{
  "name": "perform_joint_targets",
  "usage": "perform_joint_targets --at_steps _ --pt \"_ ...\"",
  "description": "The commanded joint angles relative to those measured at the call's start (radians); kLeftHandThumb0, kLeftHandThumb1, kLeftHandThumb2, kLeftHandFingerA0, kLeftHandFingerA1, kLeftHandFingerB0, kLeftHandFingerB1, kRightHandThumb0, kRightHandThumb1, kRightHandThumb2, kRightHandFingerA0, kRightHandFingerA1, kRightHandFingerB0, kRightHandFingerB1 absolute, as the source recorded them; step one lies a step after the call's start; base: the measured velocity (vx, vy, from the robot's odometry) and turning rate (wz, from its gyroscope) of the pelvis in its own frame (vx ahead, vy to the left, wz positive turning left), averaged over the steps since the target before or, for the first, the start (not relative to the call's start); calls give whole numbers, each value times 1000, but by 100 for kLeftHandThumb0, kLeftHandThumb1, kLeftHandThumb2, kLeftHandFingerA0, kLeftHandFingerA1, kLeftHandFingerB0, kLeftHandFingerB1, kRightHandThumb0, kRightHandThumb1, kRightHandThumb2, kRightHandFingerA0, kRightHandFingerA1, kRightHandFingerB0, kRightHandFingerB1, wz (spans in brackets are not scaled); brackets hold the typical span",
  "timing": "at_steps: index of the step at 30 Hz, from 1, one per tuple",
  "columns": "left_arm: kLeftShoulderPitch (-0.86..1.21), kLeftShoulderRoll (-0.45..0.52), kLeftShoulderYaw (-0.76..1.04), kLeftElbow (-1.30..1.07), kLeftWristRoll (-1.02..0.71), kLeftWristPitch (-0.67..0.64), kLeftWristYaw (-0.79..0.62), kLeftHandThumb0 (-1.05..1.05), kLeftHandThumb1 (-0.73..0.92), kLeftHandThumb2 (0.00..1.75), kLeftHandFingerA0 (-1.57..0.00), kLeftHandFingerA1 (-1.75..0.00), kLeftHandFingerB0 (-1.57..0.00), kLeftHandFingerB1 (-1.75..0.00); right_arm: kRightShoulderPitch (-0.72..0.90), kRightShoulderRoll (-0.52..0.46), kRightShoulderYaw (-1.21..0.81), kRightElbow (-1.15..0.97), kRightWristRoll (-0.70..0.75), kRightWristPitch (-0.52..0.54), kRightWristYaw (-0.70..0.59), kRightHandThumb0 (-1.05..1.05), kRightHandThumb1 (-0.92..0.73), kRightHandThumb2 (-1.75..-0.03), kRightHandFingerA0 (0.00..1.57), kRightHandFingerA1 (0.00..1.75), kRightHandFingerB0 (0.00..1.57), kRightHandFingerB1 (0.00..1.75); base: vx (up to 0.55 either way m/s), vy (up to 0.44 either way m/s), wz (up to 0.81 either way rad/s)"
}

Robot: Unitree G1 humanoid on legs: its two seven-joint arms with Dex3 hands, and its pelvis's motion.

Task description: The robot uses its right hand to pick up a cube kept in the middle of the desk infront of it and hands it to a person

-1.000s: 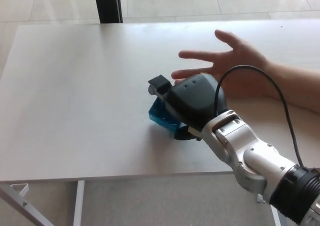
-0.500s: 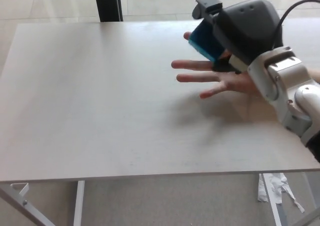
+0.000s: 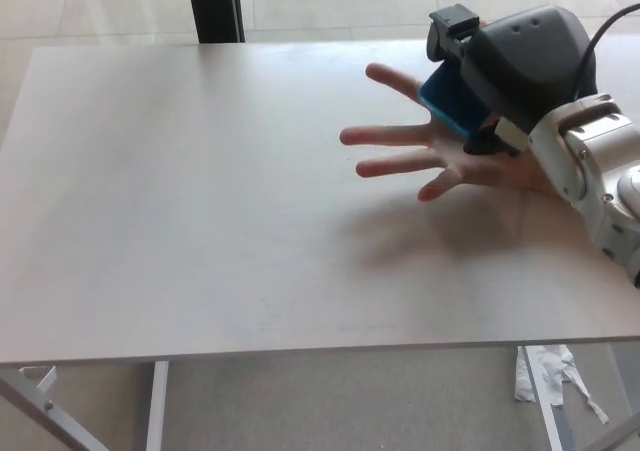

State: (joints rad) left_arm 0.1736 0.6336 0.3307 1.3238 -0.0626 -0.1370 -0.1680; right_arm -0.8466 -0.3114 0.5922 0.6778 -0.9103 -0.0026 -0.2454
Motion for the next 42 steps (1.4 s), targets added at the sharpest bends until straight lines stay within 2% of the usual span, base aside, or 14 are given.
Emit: perform_joint_targets --at_steps 1,4,8,9,10,13,18,19,21,23,24,26,38,42 --pt "-7 8 4 -1 1 -13 10 -53 65 59 -59 -55 -55 -43 25 26 8 42 13 -15 16 -40 -47 -91 118 136 93 121 0 0 0" --pt "-9 5 4 4 2 -15 11 -53 66 60 -61 -55 -55 -43 21 31 13 61 8 -13 20 -28 -64 -68 85 175 68 158 0 0 0" --pt "-7 5 7 6 -1 -14 6 -54 65 60 -60 -52 -54 -43 12 28 36 84 -19 18 42 -30 -63 -61 77 171 70 132 0 0 0" --pt "-5 4 8 4 -2 -17 6 -56 64 59 -59 -55 -56 -44 4 13 68 62 -68 78 112 -30 -59 -64 68 133 57 48 0 0 0" --pt "-5 10 4 2 2 -17 7 -54 65 59 -58 -54 -54 -44 0 15 74 49 -77 110 146 -27 -52 -63 37 69 44 37 0 0 0" --pt "-6 10 8 2 -2 -11 9 -58 65 60 -60 -56 -55 -44 -13 12 86 20 -92 165 232 -55 -33 -68 3 40 12 43 0 0 0" --pt "2 9 6 -2 -3 -11 1 -58 65 60 -58 -55 -57 -44 -21 -21 106 -63 -125 200 356 -68 -38 -77 0 27 0 19 0 0 0" --pt "1 8 -3 3 9 -6 16 -58 66 60 -58 -52 -55 -43 -19 -29 102 -83 -123 201 373 -82 -36 -65 0 0 11 6 0 0 0" --pt "6 4 11 7 -4 -16 7 -59 65 60 -60 -55 -54 -43 -23 -41 103 -115 -132 212 417 -72 -42 -88 0 30 0 21 0 0 0" --pt "4 2 10 12 0 -18 11 -55 65 60 -60 -52 -54 -43 -15 -63 83 -181 -132 214 421 -77 -40 -65 0 7 0 11 0 0 0" --pt "6 2 11 12 -1 -20 9 -57 65 60 -60 -52 -54 -43 -12 -72 75 -204 -123 208 436 -78 -43 -86 0 34 0 23 0 0 0" --pt "7 3 18 10 -9 -18 2 -56 64 60 -63 -55 -56 -44 -9 -94 49 -272 -96 207 489 -91 -40 -70 0 0 1 7 0 0 0" --pt "11 -3 29 16 -15 -15 7 -53 64 59 -64 -53 -56 -43 169 -323 -262 -788 62 202 641 -83 -45 -92 0 19 0 16 0 0 0" --pt "16 7 14 14 2 -16 7 -57 66 60 -62 -52 -57 -44 450 -425 -688 -1136 261 199 712 -86 -47 -90 0 25 1 19 0 0 0"
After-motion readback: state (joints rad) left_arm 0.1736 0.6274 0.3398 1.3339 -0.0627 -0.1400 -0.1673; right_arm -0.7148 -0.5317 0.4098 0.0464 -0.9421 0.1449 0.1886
